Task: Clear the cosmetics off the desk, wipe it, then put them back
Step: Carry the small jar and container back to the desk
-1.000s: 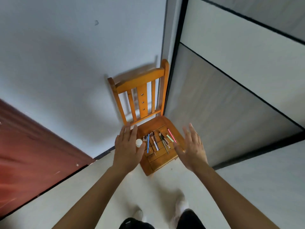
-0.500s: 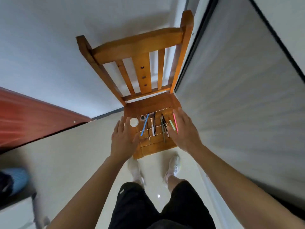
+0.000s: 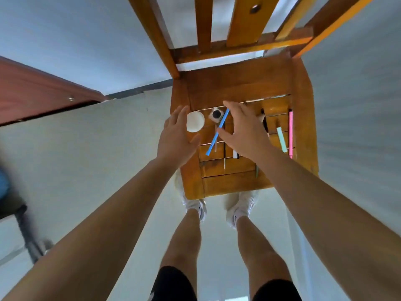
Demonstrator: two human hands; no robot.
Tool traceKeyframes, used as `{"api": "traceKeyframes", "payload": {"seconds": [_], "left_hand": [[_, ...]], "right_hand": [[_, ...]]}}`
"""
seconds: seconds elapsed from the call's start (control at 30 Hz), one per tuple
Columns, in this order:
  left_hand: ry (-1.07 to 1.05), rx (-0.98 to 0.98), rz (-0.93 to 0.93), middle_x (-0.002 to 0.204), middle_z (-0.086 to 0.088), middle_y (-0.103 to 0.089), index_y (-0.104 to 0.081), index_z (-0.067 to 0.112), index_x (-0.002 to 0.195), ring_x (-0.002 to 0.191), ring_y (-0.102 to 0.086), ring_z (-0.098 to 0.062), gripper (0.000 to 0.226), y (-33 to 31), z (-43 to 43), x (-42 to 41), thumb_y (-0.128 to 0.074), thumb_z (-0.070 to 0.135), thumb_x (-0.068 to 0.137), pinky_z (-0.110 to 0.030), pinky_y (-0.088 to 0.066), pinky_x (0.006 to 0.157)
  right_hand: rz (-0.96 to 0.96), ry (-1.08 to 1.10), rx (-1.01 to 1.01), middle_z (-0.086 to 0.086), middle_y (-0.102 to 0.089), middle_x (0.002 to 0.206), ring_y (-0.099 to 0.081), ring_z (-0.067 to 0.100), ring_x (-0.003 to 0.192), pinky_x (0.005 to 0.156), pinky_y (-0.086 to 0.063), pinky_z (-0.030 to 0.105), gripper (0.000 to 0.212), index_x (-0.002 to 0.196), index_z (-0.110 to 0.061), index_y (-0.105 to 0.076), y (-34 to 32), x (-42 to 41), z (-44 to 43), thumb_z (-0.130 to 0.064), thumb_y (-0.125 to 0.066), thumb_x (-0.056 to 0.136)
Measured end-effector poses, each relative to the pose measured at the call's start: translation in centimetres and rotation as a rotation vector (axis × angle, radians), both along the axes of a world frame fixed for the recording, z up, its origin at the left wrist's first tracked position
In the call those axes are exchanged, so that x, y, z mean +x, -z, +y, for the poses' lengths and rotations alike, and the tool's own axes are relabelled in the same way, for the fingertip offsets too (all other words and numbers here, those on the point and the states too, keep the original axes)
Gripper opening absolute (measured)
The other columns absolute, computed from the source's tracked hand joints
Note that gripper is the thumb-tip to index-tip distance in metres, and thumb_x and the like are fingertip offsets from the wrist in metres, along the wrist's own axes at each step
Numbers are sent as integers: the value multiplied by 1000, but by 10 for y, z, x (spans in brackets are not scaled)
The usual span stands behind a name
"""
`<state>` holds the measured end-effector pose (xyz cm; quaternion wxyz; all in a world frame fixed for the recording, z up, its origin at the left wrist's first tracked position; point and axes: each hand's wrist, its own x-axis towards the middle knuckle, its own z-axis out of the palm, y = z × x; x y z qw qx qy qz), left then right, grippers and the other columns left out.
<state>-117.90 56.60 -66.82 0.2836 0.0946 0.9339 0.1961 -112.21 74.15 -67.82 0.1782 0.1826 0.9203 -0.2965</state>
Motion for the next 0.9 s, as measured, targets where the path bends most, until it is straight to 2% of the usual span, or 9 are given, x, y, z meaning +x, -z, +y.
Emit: {"api": "traceKeyframes", "payload": {"seconds": [0.13, 0.2, 0.33, 0.5, 0.6, 0.67, 0.73, 0.8, 0.9], "left_hand": [[38, 58, 135, 141, 3, -55, -47, 24, 141, 129, -47, -22, 70, 35, -1, -3, -79, 36, 80, -41, -46, 106], [-30, 124, 179, 136, 3, -59, -52, 23, 137, 125, -50, -21, 64, 37, -3, -3, -78, 38, 80, -37, -48, 102], [-125, 218, 157, 133, 3, -61, -52, 21, 135, 118, -57, -19, 62, 12, -5, -1, -78, 39, 82, -30, -50, 97], [-221, 304, 190, 133, 0, -60, -52, 20, 136, 114, -57, -19, 66, -42, -10, 0, -82, 32, 78, -25, -49, 89], [-279, 325, 230, 134, 0, -58, -51, 22, 136, 113, -54, -15, 67, -81, -14, 3, -82, 35, 78, -25, -50, 87], [-321, 334, 281, 135, 0, -57, -51, 22, 136, 112, -53, -14, 66, -113, -19, 7, -81, 37, 78, -24, -50, 87], [-366, 338, 338, 135, 0, -57, -51, 22, 136, 113, -53, -13, 66, -153, -26, 16, -81, 37, 79, -29, -54, 90], [-418, 343, 400, 135, -1, -58, -51, 21, 136, 115, -54, -14, 66, -198, -36, 32, -81, 36, 79, -37, -56, 91], [-509, 348, 484, 132, 0, -60, -52, 20, 134, 114, -58, -17, 66, -268, -56, 66, -83, 33, 78, -42, -58, 87]], "right_hand": [[74, -96, 169, 1, -57, 137, -47, 26, 131, 106, -38, 43, 59, 142, -22, -49, 39, -10, -10, -47, -66, 92], [140, -56, 227, 0, -61, 129, -51, 26, 125, 105, -38, 42, 50, 137, -23, -55, 46, -11, -12, -46, -65, 93], [131, -3, 215, -1, -64, 128, -51, 24, 126, 110, -31, 41, 50, 136, -24, -57, 32, -13, -12, -50, -64, 93], [168, -24, 165, -1, -64, 128, -52, 22, 125, 109, -35, 40, 51, 136, -24, -58, -23, -10, -9, -50, -63, 93], [217, 5, 105, 0, -65, 127, -56, 21, 118, 95, -44, 32, 50, 135, -22, -59, -66, -5, -9, -47, -66, 92], [266, 21, 62, -2, -64, 126, -58, 16, 114, 87, -45, 23, 50, 134, -24, -60, -97, -1, -8, -47, -68, 91], [307, 28, -5, -5, -63, 125, -59, 13, 111, 81, -46, 17, 50, 134, -26, -60, -132, 3, -11, -48, -70, 89], [343, -1, -67, -6, -62, 125, -59, 13, 110, 79, -50, 18, 50, 133, -28, -60, -171, 8, -17, -47, -71, 88], [376, -51, -122, -10, -62, 127, -59, 12, 113, 84, -56, 29, 51, 133, -32, -60, -232, 19, -35, -53, -68, 88]]}}
